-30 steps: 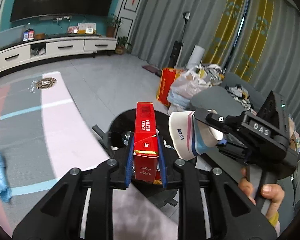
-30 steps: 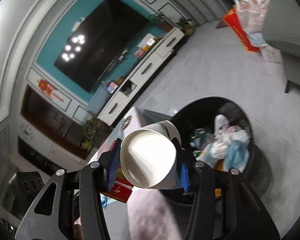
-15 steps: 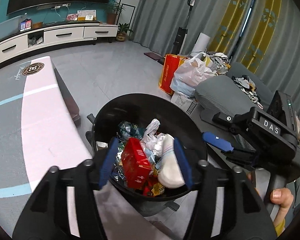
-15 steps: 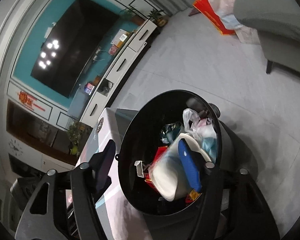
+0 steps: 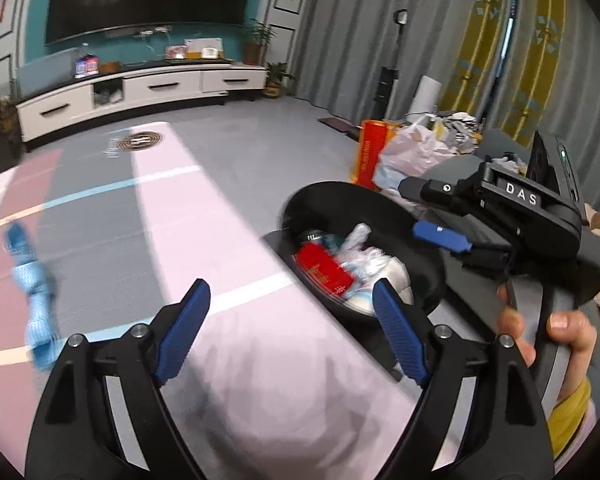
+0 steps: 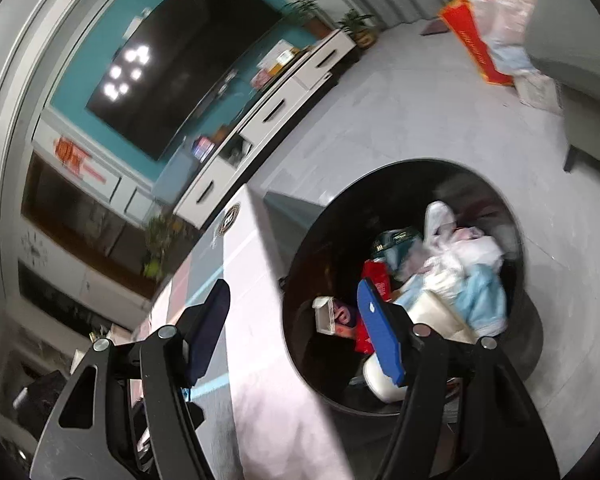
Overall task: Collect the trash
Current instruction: 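Open both tools to drop the cup and pack into the bin, then move both tools back to the table and grasp the blue rag with the right tool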
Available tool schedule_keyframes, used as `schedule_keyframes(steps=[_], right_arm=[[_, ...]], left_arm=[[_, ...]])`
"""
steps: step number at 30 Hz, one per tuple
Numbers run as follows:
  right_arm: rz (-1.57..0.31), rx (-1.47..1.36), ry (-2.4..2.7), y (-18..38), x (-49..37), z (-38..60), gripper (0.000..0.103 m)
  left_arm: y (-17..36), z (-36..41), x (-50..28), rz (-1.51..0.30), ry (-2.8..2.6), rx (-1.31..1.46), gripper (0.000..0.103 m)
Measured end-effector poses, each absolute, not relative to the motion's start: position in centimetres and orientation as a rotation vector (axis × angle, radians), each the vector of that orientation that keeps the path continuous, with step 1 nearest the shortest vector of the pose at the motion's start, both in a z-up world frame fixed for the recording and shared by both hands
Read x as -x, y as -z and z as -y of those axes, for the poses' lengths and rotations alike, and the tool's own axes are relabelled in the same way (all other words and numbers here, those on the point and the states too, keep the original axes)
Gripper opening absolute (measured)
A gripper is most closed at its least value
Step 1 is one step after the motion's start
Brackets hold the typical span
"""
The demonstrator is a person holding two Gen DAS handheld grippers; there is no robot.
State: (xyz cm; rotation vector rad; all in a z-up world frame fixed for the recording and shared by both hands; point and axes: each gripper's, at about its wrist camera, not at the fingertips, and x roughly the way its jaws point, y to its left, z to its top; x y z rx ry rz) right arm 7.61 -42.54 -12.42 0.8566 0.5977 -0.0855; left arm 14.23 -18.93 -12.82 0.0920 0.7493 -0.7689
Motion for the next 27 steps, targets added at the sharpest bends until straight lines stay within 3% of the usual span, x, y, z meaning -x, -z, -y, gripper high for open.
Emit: schedule_keyframes(steps=[12, 27], right_arm=[[-0.699, -0.697, -0.059, 11.8, -11.6, 34.1, 0.065], [-0.8, -0.571, -0.191, 12.7, -16.5, 23.8, 0.065]], left_arm=[[11.6, 5.4, -16.6, -0.73, 0.465, 0.012, 0.091], [12.0, -6.9, -20.9, -0.679, 0.121, 0.151, 0.091]])
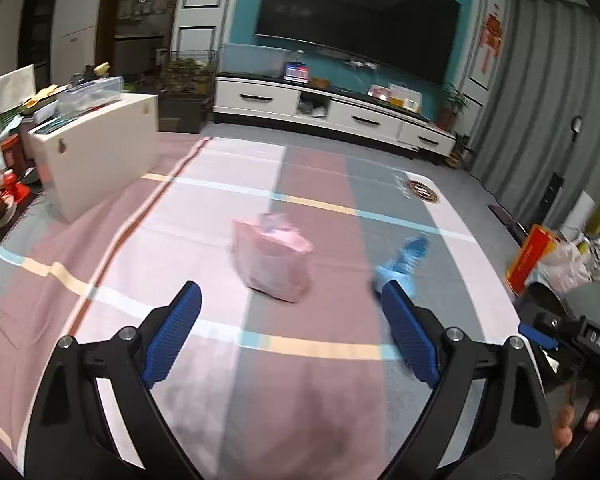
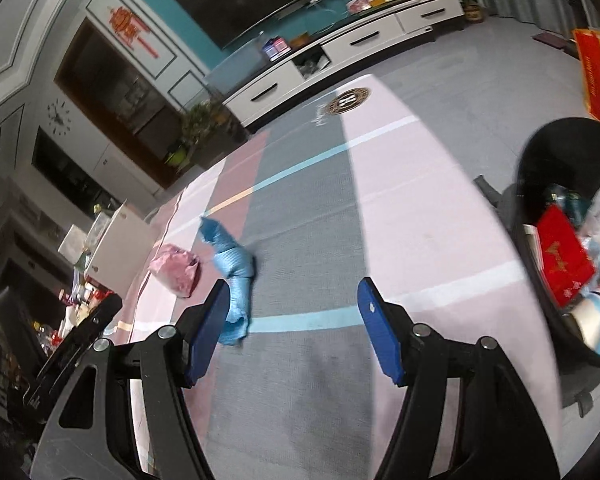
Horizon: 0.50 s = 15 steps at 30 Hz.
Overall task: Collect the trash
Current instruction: 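Move both tools back to the table and grasp the blue rag with the right tool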
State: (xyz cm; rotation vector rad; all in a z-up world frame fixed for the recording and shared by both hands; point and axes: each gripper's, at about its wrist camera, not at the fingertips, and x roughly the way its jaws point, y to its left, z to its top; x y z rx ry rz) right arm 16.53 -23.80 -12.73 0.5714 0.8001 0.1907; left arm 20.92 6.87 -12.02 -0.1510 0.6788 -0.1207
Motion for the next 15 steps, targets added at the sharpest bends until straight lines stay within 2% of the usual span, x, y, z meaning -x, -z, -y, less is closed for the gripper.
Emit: schedule_keyframes(steps=[15], right_arm=[[-0.855, -0.456, -0.252, 12.6, -20.3, 17.6, 0.065]], left_arm=[[13.4, -9.9, -23.8, -0.736, 0.089, 0.205, 0.091]])
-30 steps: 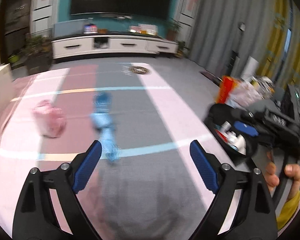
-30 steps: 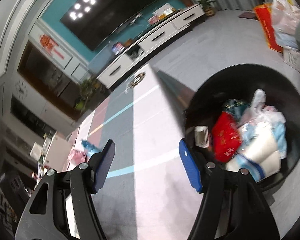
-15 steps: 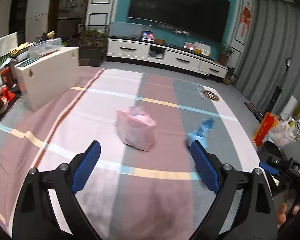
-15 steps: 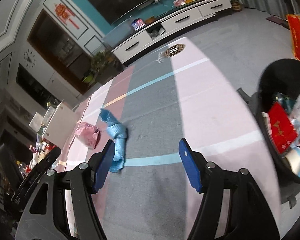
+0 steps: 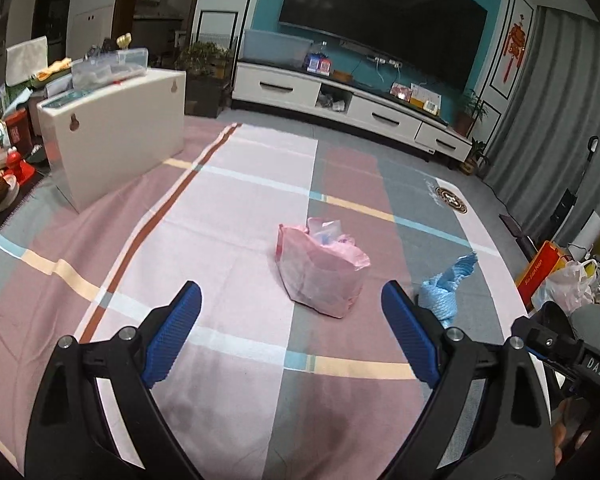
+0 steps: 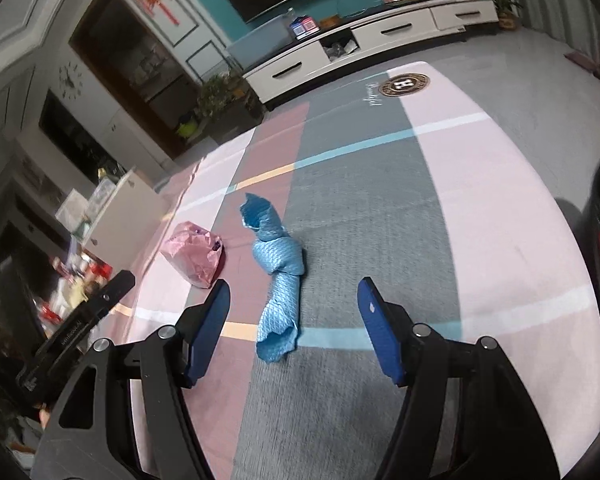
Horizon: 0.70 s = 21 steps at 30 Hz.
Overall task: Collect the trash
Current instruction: 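Move both tools back to the table and grasp the blue rag with the right tool, then grasp the pink plastic bag with the left tool while the right tool holds the rag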
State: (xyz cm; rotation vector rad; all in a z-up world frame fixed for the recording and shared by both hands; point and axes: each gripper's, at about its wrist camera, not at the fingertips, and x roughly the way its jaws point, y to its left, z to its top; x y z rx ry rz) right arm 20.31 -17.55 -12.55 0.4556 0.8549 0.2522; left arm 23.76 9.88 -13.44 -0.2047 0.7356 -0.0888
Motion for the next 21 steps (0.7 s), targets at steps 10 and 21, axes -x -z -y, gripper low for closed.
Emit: schedule_keyframes(steps=[10, 21], right_arm=[[-0.944, -0.339, -0.271, 14.0, -25.2, 13.9, 0.065], [-0.965, -0.258, -0.267, 14.6, -28.1, 11.5, 0.045]], left_arm=[[15.0, -8.1, -26.2, -0.791, 0.139, 0.181, 0.091], [16.6, -6.1, -28.7, -0.845, 0.145, 0.176, 0.08]])
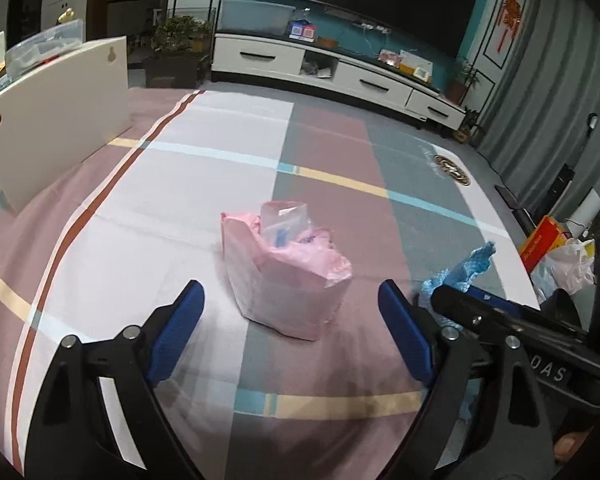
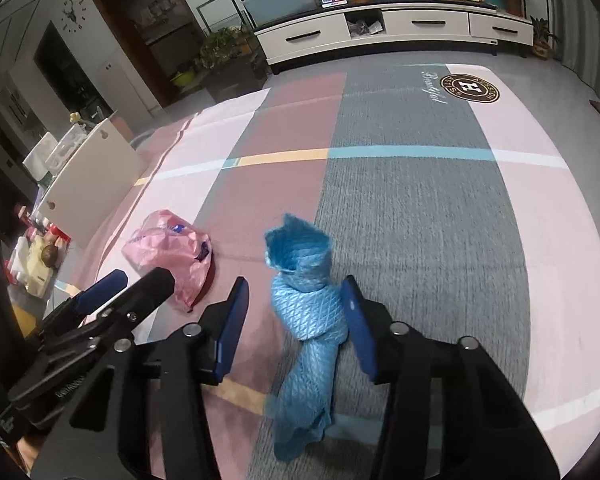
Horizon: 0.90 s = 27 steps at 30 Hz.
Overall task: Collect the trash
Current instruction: 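Grasp the pink plastic bag with the left tool while the right tool holds the rag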
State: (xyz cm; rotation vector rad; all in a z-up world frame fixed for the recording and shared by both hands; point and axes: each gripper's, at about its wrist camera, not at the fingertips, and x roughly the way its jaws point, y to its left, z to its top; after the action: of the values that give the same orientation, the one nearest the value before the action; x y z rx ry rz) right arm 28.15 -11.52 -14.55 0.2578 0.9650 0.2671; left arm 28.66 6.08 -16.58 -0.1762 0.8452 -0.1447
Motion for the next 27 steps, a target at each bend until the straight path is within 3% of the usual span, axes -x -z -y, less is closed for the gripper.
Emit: schedule_keyframes(steps=[1, 3, 10, 27], right_arm=[[-0.964, -0.257, -0.266, 14.6, -28.3, 11.5, 0.043], [-0.962, -0.247, -0.265, 14.6, -28.5, 11.3, 0.033], [-0.957, -0.196, -0.247, 14.5, -28.1, 10.7, 0.024], [-0.852, -0.359, -0.192, 10.9, -20.8, 16.2, 0.021]], left_arm=[[16.9, -6.2, -28.8, -0.856, 0.144, 0.181, 0.075], [17.4, -6.4, -28.8, -0.87, 0.13, 0.185, 0.051], [17.4, -7.0, -28.4, -0.859, 0.164, 0.246, 0.035], [12.9, -4.3, -23.3, -0.755, 0.287, 0.16, 0.031]])
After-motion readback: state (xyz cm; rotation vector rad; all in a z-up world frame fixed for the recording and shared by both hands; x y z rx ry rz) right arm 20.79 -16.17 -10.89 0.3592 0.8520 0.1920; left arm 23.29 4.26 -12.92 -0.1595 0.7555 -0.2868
